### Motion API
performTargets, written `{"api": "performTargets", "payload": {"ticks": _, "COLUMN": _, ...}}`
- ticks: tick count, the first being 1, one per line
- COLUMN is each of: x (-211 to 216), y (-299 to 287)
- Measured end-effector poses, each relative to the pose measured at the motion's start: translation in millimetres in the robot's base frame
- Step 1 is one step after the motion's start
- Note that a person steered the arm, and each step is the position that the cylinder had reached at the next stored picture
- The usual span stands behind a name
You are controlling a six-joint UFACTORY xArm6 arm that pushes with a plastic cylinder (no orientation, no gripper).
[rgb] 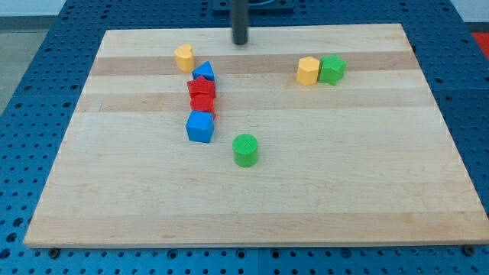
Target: Slide the yellow heart to the top center
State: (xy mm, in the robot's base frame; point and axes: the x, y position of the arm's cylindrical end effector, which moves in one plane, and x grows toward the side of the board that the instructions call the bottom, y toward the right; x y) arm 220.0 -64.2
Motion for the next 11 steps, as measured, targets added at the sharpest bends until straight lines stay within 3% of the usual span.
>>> {"api": "performTargets", "payload": {"ticks": 2, "x": 1.6, "y": -135.6}}
{"api": "performTargets", "payload": {"ticks": 4, "x": 54.3, "y": -171.8}}
{"api": "performTargets", "payload": {"ticks": 9, "x": 61.7, "y": -5.8}}
{"api": "performTargets", "payload": {"ticks": 11, "x": 52.5, "y": 15.0}}
